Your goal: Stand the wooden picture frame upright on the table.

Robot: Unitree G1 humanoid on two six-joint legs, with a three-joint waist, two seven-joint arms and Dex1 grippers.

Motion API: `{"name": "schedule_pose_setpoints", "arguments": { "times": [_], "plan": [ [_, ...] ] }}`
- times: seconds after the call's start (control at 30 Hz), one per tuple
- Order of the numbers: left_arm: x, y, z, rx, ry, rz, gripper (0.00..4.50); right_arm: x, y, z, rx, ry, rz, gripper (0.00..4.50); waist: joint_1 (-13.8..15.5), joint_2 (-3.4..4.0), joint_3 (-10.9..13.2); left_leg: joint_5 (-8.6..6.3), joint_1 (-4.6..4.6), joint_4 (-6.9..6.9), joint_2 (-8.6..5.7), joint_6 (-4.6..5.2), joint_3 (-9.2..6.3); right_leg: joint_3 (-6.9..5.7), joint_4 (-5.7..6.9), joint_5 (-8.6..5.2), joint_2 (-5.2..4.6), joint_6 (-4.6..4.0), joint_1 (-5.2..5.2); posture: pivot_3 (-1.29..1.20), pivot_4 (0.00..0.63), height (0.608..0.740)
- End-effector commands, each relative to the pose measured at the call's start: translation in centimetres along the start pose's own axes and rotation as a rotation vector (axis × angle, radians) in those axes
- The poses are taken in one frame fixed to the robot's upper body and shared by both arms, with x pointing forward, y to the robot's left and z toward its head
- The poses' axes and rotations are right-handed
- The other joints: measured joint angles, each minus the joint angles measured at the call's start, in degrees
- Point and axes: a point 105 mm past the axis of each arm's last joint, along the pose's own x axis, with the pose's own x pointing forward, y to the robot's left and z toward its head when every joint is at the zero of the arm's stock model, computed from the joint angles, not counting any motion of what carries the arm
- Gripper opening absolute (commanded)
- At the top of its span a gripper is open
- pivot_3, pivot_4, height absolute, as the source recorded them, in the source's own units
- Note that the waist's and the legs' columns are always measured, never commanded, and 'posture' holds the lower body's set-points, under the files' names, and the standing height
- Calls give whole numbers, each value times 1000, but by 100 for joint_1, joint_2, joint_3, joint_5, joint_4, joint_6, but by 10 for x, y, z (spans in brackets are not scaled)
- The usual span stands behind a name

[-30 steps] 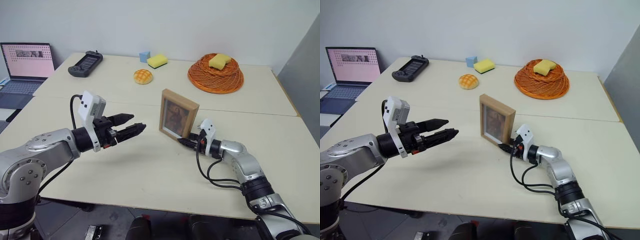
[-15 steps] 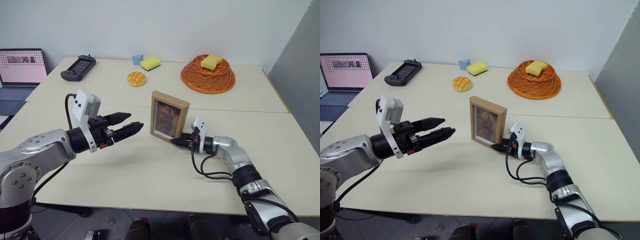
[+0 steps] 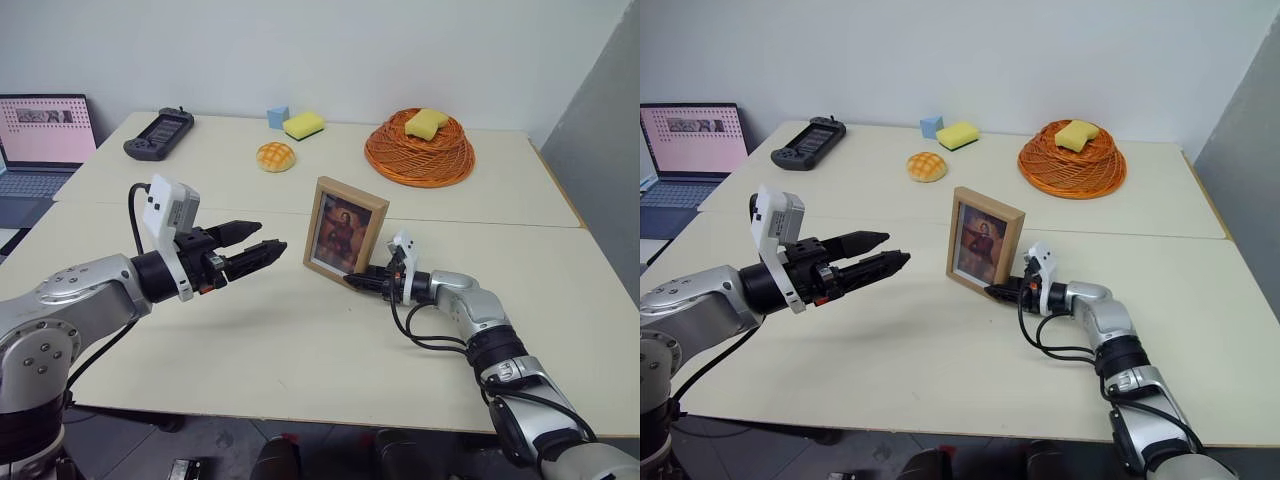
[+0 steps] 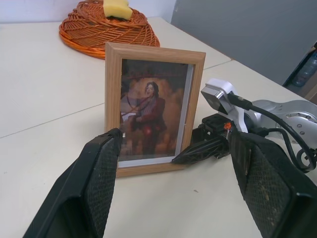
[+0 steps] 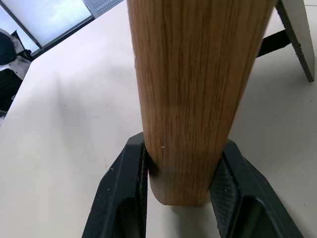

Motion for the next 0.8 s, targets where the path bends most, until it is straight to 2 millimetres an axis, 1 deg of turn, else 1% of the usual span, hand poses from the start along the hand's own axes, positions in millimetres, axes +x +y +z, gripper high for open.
{"name": "schedule_pose_setpoints", "arguments": {
  "times": [0.03,0.07,0.17,0.27,0.43,0.5,0.57,0.67,0.8],
  "plan": [
    [0,-2,9,27,-37,-14,3661,-5,-2,-16,49,48,-19,1900,0,0,0,0,0,-1,0,0,0,0,-2,0,0,0,0,0,150,740],
    [0,-3,9,27,-37,-15,3661,-6,-2,-16,55,44,-20,2074,1,-1,1,0,0,-2,0,0,0,0,-3,0,0,0,0,0,150,740],
    [0,-3,8,28,-37,-16,3661,-6,-2,-14,45,46,-23,2858,2,0,1,0,-3,-4,0,0,1,0,-6,0,-1,0,-1,0,150,740],
    [1,-4,8,27,-35,-18,3661,-5,-2,-14,27,52,-27,3369,3,0,1,0,-2,-3,0,0,0,-1,-6,0,-1,2,0,0,150,740],
    [2,-3,5,18,-27,-19,3661,-7,-1,-16,20,57,-35,3369,4,0,1,0,-2,-2,0,0,1,0,-6,0,-1,3,0,0,150,740],
    [3,-5,4,9,-25,-34,3661,-12,-2,-16,5,61,-46,3369,6,0,1,0,-3,-3,0,0,0,0,-7,1,-1,2,0,0,150,740],
    [4,-7,8,-13,-53,-49,3661,-23,-4,-13,8,49,-69,3369,15,1,1,0,-5,-3,0,0,0,0,-9,1,-1,2,-1,0,150,740],
    [5,-4,14,-17,-87,-40,3661,-43,-6,-8,18,21,-114,3369,120,0,1,0,-11,-2,-6,0,0,-1,-15,0,-5,2,-1,0,150,740],
    [6,-1,12,-58,-84,-45,3661,-62,-3,-3,56,-13,-160,3369,164,0,2,-1,-19,-2,-7,-1,1,-1,-20,0,-7,2,-4,0,150,740]
  ]
}}
